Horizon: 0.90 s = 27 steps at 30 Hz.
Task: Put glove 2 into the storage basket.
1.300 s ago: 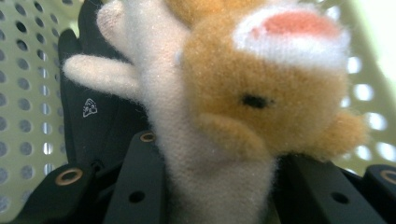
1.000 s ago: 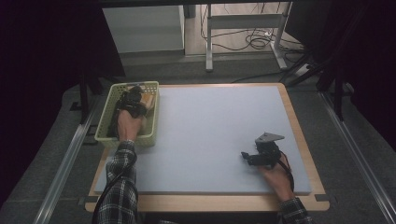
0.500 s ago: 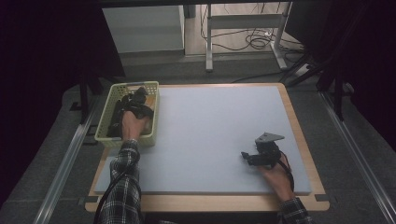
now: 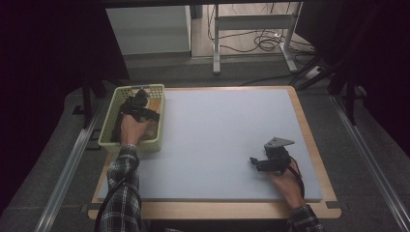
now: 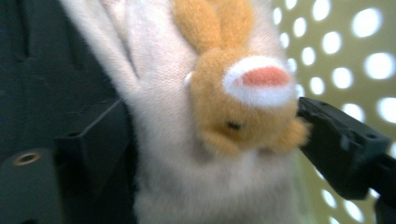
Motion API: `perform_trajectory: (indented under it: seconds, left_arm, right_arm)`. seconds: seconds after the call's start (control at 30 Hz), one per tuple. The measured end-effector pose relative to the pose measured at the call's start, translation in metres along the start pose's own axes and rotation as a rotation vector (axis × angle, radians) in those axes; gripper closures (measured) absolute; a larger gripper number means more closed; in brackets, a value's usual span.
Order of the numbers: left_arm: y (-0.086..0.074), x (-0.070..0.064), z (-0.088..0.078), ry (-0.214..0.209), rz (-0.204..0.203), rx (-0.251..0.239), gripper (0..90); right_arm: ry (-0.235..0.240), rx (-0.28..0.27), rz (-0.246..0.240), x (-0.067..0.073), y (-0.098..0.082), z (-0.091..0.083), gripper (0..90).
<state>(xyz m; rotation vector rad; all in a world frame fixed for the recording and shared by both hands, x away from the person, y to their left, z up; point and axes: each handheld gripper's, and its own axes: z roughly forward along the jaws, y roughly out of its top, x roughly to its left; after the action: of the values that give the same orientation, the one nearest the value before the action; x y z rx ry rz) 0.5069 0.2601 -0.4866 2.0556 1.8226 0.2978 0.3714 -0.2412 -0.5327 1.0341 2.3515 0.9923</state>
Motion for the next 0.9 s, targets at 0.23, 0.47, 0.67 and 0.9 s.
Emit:
perform_trajectory:
  seconds: [0.23,0.47,0.67,0.9]
  left_arm:
    - [-0.005,0.011,-0.034,-0.040,-0.014,-0.092,31.1]
    - [-0.014,0.018,-0.023,-0.048,-0.011,-0.077,62.2]
    - [-0.014,0.019,-0.011,0.004,-0.017,-0.071,64.0]
    - [-0.016,0.023,-0.019,-0.015,-0.025,-0.099,52.8]
  right_arm:
    - [-0.002,0.001,-0.002,0.000,0.000,0.000,20.8]
    - [-0.002,0.001,-0.002,0.000,0.000,0.000,20.8]
    - [-0.002,0.001,-0.002,0.000,0.000,0.000,20.7]
    - [-0.002,0.001,-0.001,0.000,0.000,0.000,20.8]
